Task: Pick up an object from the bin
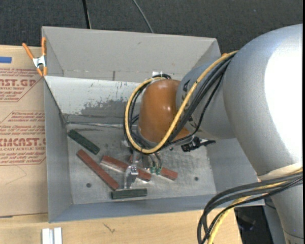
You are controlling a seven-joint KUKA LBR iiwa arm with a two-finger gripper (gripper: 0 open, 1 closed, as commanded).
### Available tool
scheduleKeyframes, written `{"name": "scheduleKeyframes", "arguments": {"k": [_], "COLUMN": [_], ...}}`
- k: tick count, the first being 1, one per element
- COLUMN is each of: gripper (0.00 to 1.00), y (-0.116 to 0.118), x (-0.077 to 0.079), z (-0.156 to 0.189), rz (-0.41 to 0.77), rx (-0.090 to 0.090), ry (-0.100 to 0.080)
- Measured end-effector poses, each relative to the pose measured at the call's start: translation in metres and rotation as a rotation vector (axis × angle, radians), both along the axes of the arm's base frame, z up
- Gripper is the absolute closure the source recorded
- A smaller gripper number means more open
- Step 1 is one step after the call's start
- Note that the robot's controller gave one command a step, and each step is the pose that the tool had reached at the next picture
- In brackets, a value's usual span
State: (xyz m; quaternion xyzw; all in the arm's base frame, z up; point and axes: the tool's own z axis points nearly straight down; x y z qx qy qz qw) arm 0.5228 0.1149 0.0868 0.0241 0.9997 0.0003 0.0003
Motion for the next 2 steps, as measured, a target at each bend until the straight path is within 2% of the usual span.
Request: {"name": "scheduleKeyframes", "arguments": {"k": [1, 2], "gripper": [1.0, 0.0], "y": [0.0028, 0.0016], "x": [0.0038, 0.007], "z": [-0.0143, -0.0147], "rz": [-0.045, -0.047], "rx": [0.002, 0.002], "ry": [0.009, -0.008]}}
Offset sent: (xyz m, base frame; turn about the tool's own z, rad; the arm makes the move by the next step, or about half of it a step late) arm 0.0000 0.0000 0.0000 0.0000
